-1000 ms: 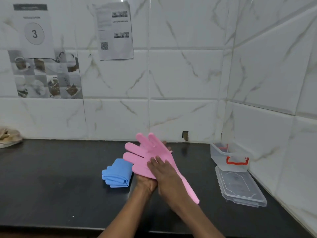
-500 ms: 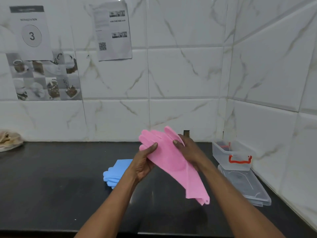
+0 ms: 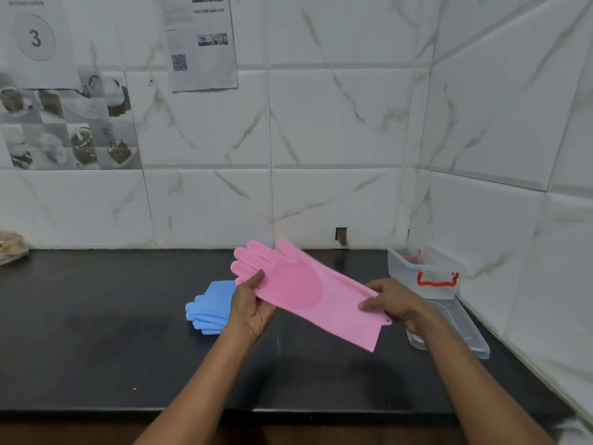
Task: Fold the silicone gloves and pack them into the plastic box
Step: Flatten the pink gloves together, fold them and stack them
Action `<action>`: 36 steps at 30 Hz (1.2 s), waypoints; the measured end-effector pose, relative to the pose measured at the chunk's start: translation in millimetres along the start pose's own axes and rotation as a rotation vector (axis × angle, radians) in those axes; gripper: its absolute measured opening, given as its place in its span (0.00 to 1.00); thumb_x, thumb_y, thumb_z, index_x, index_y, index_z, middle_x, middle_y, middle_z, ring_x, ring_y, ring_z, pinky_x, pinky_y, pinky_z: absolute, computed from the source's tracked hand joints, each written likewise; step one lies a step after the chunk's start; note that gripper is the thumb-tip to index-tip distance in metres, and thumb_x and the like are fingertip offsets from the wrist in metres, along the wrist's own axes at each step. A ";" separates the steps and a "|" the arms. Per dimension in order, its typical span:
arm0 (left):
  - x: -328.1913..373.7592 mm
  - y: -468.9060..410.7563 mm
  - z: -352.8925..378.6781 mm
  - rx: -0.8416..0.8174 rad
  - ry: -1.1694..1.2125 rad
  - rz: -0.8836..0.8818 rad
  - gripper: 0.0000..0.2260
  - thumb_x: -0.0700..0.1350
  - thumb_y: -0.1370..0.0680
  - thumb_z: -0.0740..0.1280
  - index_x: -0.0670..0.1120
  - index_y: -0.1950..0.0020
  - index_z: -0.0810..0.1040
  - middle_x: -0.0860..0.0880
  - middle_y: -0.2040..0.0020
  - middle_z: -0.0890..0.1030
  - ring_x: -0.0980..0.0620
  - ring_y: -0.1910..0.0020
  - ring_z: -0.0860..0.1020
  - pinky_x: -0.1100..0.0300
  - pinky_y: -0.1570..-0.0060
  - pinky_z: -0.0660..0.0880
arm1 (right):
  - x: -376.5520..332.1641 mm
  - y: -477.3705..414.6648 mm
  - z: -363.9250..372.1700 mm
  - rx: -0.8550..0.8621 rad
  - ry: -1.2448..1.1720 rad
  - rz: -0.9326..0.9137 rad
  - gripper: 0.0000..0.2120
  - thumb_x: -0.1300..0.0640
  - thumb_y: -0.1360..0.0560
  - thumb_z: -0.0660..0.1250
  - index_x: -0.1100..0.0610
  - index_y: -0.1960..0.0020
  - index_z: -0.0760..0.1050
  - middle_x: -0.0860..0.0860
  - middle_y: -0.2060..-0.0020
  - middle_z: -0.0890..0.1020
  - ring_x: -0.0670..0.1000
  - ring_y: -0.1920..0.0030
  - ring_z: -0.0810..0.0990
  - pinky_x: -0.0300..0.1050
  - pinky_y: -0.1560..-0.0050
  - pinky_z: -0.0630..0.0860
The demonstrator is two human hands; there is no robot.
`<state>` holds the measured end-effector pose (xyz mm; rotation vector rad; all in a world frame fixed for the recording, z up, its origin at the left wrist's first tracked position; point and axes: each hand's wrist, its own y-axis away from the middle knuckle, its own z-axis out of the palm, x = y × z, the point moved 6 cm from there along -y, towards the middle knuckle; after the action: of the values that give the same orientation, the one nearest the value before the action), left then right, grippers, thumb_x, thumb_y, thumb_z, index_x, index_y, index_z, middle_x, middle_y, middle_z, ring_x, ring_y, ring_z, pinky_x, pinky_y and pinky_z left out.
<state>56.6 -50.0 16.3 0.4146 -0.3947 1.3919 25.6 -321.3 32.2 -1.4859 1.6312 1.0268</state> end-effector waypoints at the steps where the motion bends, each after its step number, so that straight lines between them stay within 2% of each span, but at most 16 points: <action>1: -4.1 3.9 -9.1 0.038 -0.037 -0.005 0.15 0.35 0.23 0.65 0.39 0.36 0.73 0.35 0.43 0.82 0.38 0.44 0.81 0.39 0.44 0.78 | 3.7 -1.4 -8.8 0.061 -0.094 0.023 0.11 0.64 0.29 0.73 0.59 0.48 0.78 0.56 0.52 0.84 0.55 0.54 0.84 0.41 0.66 0.79; 3: -15.0 13.6 -29.9 0.129 -0.151 -0.038 0.13 0.34 0.26 0.68 0.39 0.41 0.74 0.34 0.47 0.83 0.36 0.46 0.82 0.37 0.43 0.77 | 16.4 -2.6 -15.6 0.193 -0.168 0.096 0.07 0.67 0.29 0.72 0.64 0.52 0.76 0.58 0.54 0.83 0.55 0.56 0.82 0.42 0.69 0.77; 5: -21.9 24.5 -52.2 0.223 -0.289 -0.059 0.13 0.36 0.26 0.69 0.39 0.43 0.75 0.34 0.46 0.82 0.36 0.46 0.82 0.40 0.44 0.78 | 32.3 -4.7 -9.6 0.289 -0.048 0.172 0.07 0.70 0.29 0.71 0.64 0.59 0.73 0.58 0.59 0.79 0.55 0.60 0.79 0.44 0.69 0.74; 7: -17.1 29.4 -76.1 0.340 -0.450 -0.025 0.13 0.39 0.26 0.72 0.38 0.44 0.77 0.37 0.47 0.82 0.39 0.48 0.82 0.45 0.46 0.79 | 43.9 -7.1 0.9 0.359 0.101 0.187 0.06 0.69 0.27 0.69 0.63 0.61 0.74 0.58 0.62 0.78 0.54 0.61 0.78 0.46 0.66 0.75; 9: -6.0 31.9 -92.0 0.424 -0.582 0.031 0.13 0.41 0.26 0.72 0.38 0.43 0.78 0.39 0.47 0.83 0.41 0.48 0.82 0.46 0.44 0.79 | 47.8 -5.6 5.4 0.447 0.273 0.162 0.02 0.64 0.25 0.68 0.62 0.57 0.77 0.57 0.60 0.80 0.54 0.59 0.79 0.43 0.64 0.75; 11: 4.5 34.2 -99.7 0.486 -0.664 0.092 0.10 0.39 0.26 0.72 0.40 0.46 0.78 0.41 0.48 0.83 0.42 0.50 0.82 0.46 0.45 0.79 | 49.3 -3.0 8.9 0.506 0.393 0.150 0.05 0.61 0.22 0.66 0.62 0.53 0.79 0.56 0.59 0.80 0.53 0.59 0.80 0.40 0.64 0.72; 15: 7.5 35.5 -97.4 0.500 -0.851 0.123 0.01 0.36 0.24 0.69 0.39 0.55 0.79 0.40 0.52 0.82 0.43 0.55 0.81 0.44 0.50 0.80 | 52.0 7.2 10.0 0.680 0.414 0.151 0.09 0.62 0.22 0.65 0.63 0.42 0.77 0.59 0.48 0.82 0.57 0.50 0.82 0.46 0.54 0.78; 17: 7.3 35.8 -90.8 0.507 -0.974 0.160 0.03 0.36 0.24 0.69 0.42 0.56 0.80 0.42 0.54 0.83 0.43 0.56 0.82 0.46 0.52 0.81 | 53.1 8.8 9.2 0.703 0.436 0.131 0.11 0.63 0.22 0.66 0.63 0.40 0.76 0.59 0.45 0.81 0.57 0.47 0.82 0.48 0.49 0.79; 22: 15.8 48.4 -74.0 0.605 -1.294 0.450 0.08 0.35 0.27 0.68 0.39 0.50 0.83 0.48 0.63 0.82 0.50 0.61 0.79 0.54 0.55 0.78 | 57.5 5.6 12.6 0.718 0.431 0.050 0.10 0.61 0.22 0.66 0.61 0.42 0.77 0.57 0.46 0.83 0.54 0.49 0.83 0.44 0.49 0.79; 24: 11.0 53.4 -66.2 0.600 -1.450 0.551 0.13 0.35 0.28 0.68 0.39 0.44 0.80 0.46 0.56 0.80 0.50 0.58 0.76 0.56 0.56 0.73 | 57.7 4.6 13.5 0.736 0.395 0.021 0.12 0.61 0.22 0.66 0.60 0.40 0.77 0.57 0.45 0.82 0.54 0.47 0.83 0.45 0.49 0.79; 27: 4.8 59.5 -48.2 0.490 -1.749 0.778 0.17 0.38 0.27 0.71 0.44 0.38 0.79 0.44 0.42 0.74 0.45 0.43 0.72 0.52 0.47 0.74 | 56.7 1.6 16.7 0.717 0.425 -0.016 0.15 0.62 0.22 0.66 0.59 0.36 0.75 0.56 0.42 0.81 0.54 0.45 0.82 0.45 0.48 0.79; 29: -6.7 58.1 -34.4 0.261 -1.928 0.874 0.15 0.43 0.25 0.70 0.47 0.38 0.81 0.44 0.34 0.75 0.43 0.33 0.69 0.50 0.35 0.70 | 54.7 1.5 18.9 0.709 0.487 -0.019 0.16 0.61 0.22 0.66 0.59 0.35 0.73 0.55 0.41 0.80 0.54 0.43 0.81 0.45 0.46 0.79; 31: -26.9 50.6 -29.3 -0.003 -2.145 0.786 0.17 0.50 0.20 0.62 0.52 0.31 0.76 0.49 0.24 0.65 0.45 0.22 0.57 0.48 0.23 0.55 | 51.6 3.1 23.2 0.700 0.600 -0.034 0.19 0.61 0.23 0.67 0.58 0.33 0.71 0.55 0.38 0.78 0.54 0.41 0.79 0.45 0.43 0.77; 33: -44.8 41.3 -36.0 -0.174 -2.361 0.651 0.21 0.57 0.18 0.53 0.57 0.24 0.65 0.53 0.19 0.51 0.50 0.20 0.45 0.48 0.23 0.39 | 47.2 5.3 27.3 0.714 0.765 -0.072 0.23 0.61 0.24 0.68 0.57 0.31 0.68 0.57 0.33 0.73 0.55 0.35 0.74 0.46 0.37 0.73; 34: -49.3 37.4 -41.5 -0.208 -2.408 0.569 0.23 0.59 0.18 0.50 0.58 0.23 0.60 0.53 0.19 0.48 0.50 0.20 0.42 0.48 0.24 0.36 | 44.6 6.0 28.6 0.725 0.838 -0.104 0.25 0.61 0.25 0.68 0.57 0.30 0.67 0.58 0.30 0.70 0.56 0.32 0.71 0.48 0.33 0.69; 36: -52.1 30.8 -51.7 -0.206 -2.418 0.415 0.24 0.60 0.18 0.46 0.58 0.21 0.56 0.52 0.19 0.48 0.50 0.20 0.43 0.48 0.24 0.36 | 39.7 2.3 35.9 0.678 0.925 -0.212 0.24 0.64 0.24 0.65 0.57 0.29 0.69 0.57 0.28 0.69 0.57 0.28 0.67 0.50 0.27 0.61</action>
<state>20.2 -64.7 -52.9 1.7749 -2.5754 0.4362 18.6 -306.7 -18.8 -1.6518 2.0433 -0.4273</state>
